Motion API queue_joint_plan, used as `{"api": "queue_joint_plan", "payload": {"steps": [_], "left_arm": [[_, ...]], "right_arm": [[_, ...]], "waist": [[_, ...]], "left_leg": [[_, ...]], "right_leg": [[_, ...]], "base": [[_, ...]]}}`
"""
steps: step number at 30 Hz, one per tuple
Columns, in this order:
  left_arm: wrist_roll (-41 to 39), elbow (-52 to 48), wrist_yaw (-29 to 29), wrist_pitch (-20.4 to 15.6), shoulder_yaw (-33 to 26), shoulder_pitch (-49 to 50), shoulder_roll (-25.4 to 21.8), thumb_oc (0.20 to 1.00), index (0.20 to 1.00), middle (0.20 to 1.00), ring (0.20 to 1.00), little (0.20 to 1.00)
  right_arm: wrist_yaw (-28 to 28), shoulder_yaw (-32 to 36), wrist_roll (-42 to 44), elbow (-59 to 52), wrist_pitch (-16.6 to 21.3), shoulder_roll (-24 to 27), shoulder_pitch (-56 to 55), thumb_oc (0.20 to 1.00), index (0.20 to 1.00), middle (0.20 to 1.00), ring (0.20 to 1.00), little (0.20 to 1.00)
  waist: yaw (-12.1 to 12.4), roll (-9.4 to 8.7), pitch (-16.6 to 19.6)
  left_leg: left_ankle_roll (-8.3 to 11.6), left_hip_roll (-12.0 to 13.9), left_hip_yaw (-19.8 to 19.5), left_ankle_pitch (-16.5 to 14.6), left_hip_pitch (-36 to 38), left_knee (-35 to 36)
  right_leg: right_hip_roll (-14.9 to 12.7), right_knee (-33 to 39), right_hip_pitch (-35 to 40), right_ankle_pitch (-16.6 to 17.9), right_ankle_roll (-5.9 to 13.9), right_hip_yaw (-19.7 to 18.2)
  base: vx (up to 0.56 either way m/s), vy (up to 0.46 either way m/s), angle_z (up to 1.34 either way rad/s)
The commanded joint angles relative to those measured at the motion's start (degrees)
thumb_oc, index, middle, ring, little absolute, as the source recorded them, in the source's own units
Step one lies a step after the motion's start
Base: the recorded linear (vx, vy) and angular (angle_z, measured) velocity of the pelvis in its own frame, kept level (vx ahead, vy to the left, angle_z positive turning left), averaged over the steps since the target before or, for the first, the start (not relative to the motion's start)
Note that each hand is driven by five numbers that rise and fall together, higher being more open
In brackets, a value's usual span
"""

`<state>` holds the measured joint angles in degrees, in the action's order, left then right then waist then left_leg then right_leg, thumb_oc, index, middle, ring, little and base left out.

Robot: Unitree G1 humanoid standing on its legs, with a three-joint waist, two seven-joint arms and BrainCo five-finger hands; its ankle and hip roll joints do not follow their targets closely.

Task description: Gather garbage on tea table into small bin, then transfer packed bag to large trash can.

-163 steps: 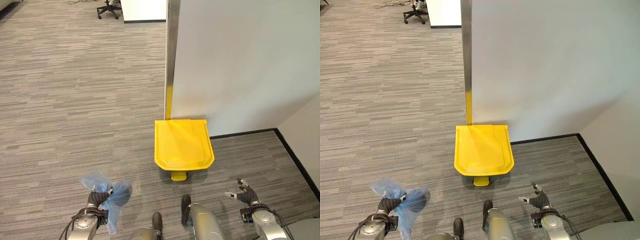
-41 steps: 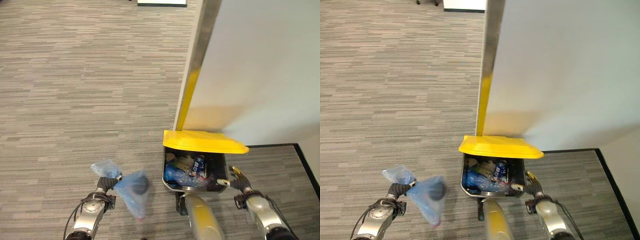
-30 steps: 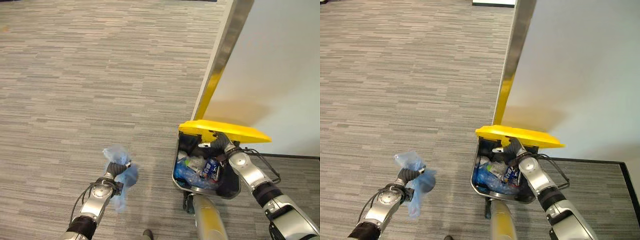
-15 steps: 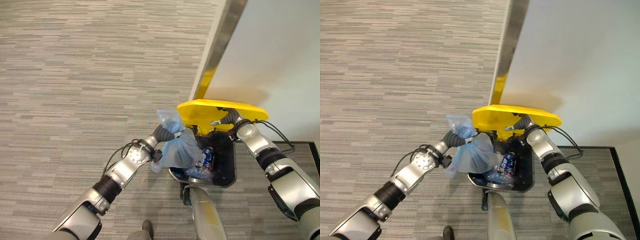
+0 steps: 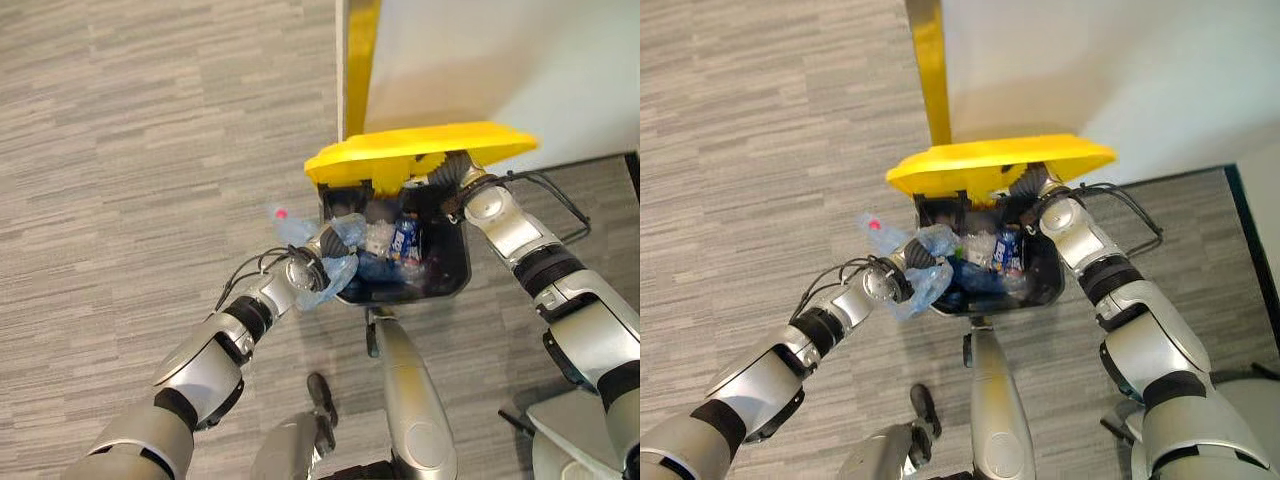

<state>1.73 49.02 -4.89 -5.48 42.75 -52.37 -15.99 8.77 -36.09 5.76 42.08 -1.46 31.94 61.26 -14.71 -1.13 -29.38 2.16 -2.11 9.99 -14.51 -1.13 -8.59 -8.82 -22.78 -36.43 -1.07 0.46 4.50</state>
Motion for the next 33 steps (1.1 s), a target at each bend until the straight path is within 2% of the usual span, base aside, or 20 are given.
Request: {"api": "queue_joint_plan", "payload": {"steps": [1,4,8,13,16,20,22,23,26,30,33], "left_arm": [[1.1,-3.3,-2.0,-2.3,0.3,1.3,1.2,0.200,0.200,0.200,0.200,0.200],[-1.0,-6.9,-2.6,-2.9,-0.5,0.5,2.1,0.200,0.200,0.200,0.200,0.200],[-4.0,-16.9,-2.9,-4.9,-2.1,1.2,2.7,0.200,0.200,0.200,0.200,0.200],[-7.0,-25.4,-2.9,-6.8,-3.7,2.2,2.3,0.200,0.200,0.200,0.200,0.200],[-1.4,-16.1,-3.5,-4.1,-1.8,0.7,1.7,0.200,0.200,0.200,0.200,0.200],[4.5,-1.6,-4.2,-1.6,0.6,-1.5,1.7,0.200,0.200,0.200,0.200,0.200],[7.8,0.9,-4.4,-0.9,1.1,-1.9,1.3,0.200,0.200,0.200,0.200,0.200],[8.7,1.8,-4.5,-0.5,0.5,-1.2,0.9,1.000,1.000,1.000,1.000,1.000],[8.7,0.0,-4.2,-0.5,-1.5,2.0,-0.4,1.000,1.000,1.000,1.000,1.000],[2.3,-5.2,-3.9,-1.8,-6.2,7.3,-2.1,1.000,1.000,1.000,1.000,1.000],[-2.5,-11.7,-3.3,-3.0,-10.4,13.1,-3.5,1.000,1.000,1.000,1.000,1.000]], "right_arm": [[2.1,-1.2,0.7,0.5,3.5,-1.5,4.0,1.000,1.000,1.000,1.000,1.000],[2.6,-1.1,0.2,0.6,3.6,-2.1,3.7,1.000,1.000,1.000,1.000,1.000],[3.4,0.7,-0.3,0.4,4.1,-1.6,2.2,1.000,1.000,1.000,1.000,1.000],[2.9,2.5,0.5,-0.3,4.5,0.2,1.1,1.000,1.000,1.000,1.000,1.000],[2.5,1.8,0.7,0.3,4.2,0.1,2.5,1.000,1.000,1.000,1.000,1.000],[3.6,0.6,1.4,0.5,3.8,-1.9,5.6,1.000,1.000,1.000,1.000,1.000],[4.0,0.4,1.4,-0.5,4.2,-2.6,6.0,1.000,1.000,1.000,1.000,1.000],[4.1,0.5,1.4,-1.6,4.5,-2.6,5.5,1.000,1.000,1.000,1.000,1.000],[3.8,1.4,1.9,-4.2,5.3,-2.5,2.6,1.000,1.000,1.000,1.000,1.000],[2.8,4.3,1.9,-7.5,5.2,-1.4,-3.2,1.000,1.000,1.000,1.000,1.000],[2.1,7.7,1.1,-9.6,5.1,-1.6,-9.8,1.000,1.000,1.000,1.000,1.000]], "waist": [[0.5,-0.92,4.5],[0.7,-0.70,4.7],[1.5,-0.73,5.4],[2.7,-2.21,6.2],[2.7,-2.43,5.3],[2.0,-1.54,2.6],[1.5,-1.58,2.1],[1.6,-1.01,1.9],[1.7,-1.11,2.1],[2.3,-2.16,3.7],[3.9,-3.23,5.1]], "left_leg": [[-1.37,-2.6,-2.5,-10.4,1.6,-7.3],[-1.42,-2.5,-2.4,-10.3,1.8,-6.8],[-1.46,-2.2,-3.0,-10.4,3.4,-5.5],[-1.39,-2.1,-3.4,-10.2,4.9,-3.8],[-1.22,-2.0,-2.9,-10.2,5.2,-3.3],[-1.20,-1.5,-1.1,-10.7,3.5,-4.8],[-1.26,-1.8,-0.8,-10.3,2.7,-4.9],[-1.22,-1.4,-0.6,-10.8,2.6,-5.3],[-1.55,-1.9,-1.0,-10.9,2.1,-6.3],[-1.56,-2.0,-1.6,-11.0,1.9,-7.9],[-1.47,-2.0,-2.1,-11.2,2.4,-8.8]], "right_leg": [[-2.1,12.6,-3.5,15.7,10.78,-0.1],[-2.0,12.3,-3.7,15.6,10.85,0.2],[-2.2,12.9,-2.9,16.2,11.48,1.1],[-2.8,15.0,-0.7,17.2,12.25,2.9],[-3.3,15.2,-0.8,17.3,12.11,3.8],[-3.3,14.3,-2.5,16.5,11.71,5.0],[-3.5,14.1,-3.5,16.5,11.52,5.0],[-3.2,13.8,-3.7,16.3,11.46,5.0],[-3.3,13.9,-3.6,16.9,11.18,4.3],[-3.5,15.1,-1.5,17.2,11.06,4.0],[-4.2,16.3,1.4,17.2,10.85,4.8]], "base": [[-0.01,-0.029,-0.03],[0.00,-0.012,-0.03],[0.00,0.000,0.00],[-0.01,-0.050,0.06],[-0.01,-0.025,0.04],[0.01,0.026,-0.22],[0.01,0.036,-0.23],[0.01,0.026,-0.14],[0.00,-0.003,-0.07],[-0.04,-0.053,0.12],[-0.08,-0.051,0.20]]}}
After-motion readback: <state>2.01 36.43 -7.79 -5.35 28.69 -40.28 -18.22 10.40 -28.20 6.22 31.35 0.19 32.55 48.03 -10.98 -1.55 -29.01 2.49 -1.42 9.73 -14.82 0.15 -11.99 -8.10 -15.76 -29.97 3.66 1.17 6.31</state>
